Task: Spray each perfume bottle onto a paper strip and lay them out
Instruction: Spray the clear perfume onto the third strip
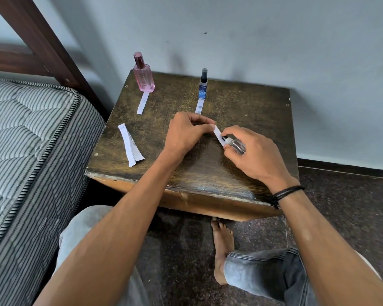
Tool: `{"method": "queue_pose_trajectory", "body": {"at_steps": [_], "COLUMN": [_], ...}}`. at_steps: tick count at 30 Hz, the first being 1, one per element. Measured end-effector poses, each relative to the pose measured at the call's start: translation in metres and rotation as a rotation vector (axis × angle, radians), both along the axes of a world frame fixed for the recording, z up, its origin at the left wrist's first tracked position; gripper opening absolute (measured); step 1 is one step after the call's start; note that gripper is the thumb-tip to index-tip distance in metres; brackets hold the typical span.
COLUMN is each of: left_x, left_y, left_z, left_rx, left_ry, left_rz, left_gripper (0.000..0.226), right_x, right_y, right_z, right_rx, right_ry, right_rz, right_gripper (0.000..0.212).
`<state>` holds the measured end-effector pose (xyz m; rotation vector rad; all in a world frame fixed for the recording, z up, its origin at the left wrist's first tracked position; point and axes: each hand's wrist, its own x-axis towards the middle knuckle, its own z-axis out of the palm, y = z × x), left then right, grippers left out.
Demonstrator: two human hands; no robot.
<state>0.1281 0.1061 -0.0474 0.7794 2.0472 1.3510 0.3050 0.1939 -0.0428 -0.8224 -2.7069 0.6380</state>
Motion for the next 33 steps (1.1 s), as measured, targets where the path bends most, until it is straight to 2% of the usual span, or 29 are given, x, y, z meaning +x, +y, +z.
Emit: {"method": "queue_pose_trajectory", "body": {"at_steps": [15, 22, 33], "left_x": [0.0012, 0.0012, 0.0007], "left_y": [-0.0024, -0.0026, -0.0012], "left_z": [0.0051, 0.0055, 0.003], "left_rx": [0.003, 0.009, 0.008], "left_ry": [-0.047, -0.059, -0.044], "left_rz": [0.005, 0.013, 0.018], "left_gripper": [0.005, 0.006, 0.006], "right_x": [0.0051, 0.0072, 0.0058], "right_y": [0.0067, 0.0068, 0.0023], "right_z": [0.0061, 0.0059, 0.0044], "right_rx": [-0.109, -0.064, -0.027], "right_ry": [-0.001, -0.058, -0.003], "right_rz": [-0.009, 0.012, 0.018], "right_gripper": [0.028, 0.03, 0.029]}}
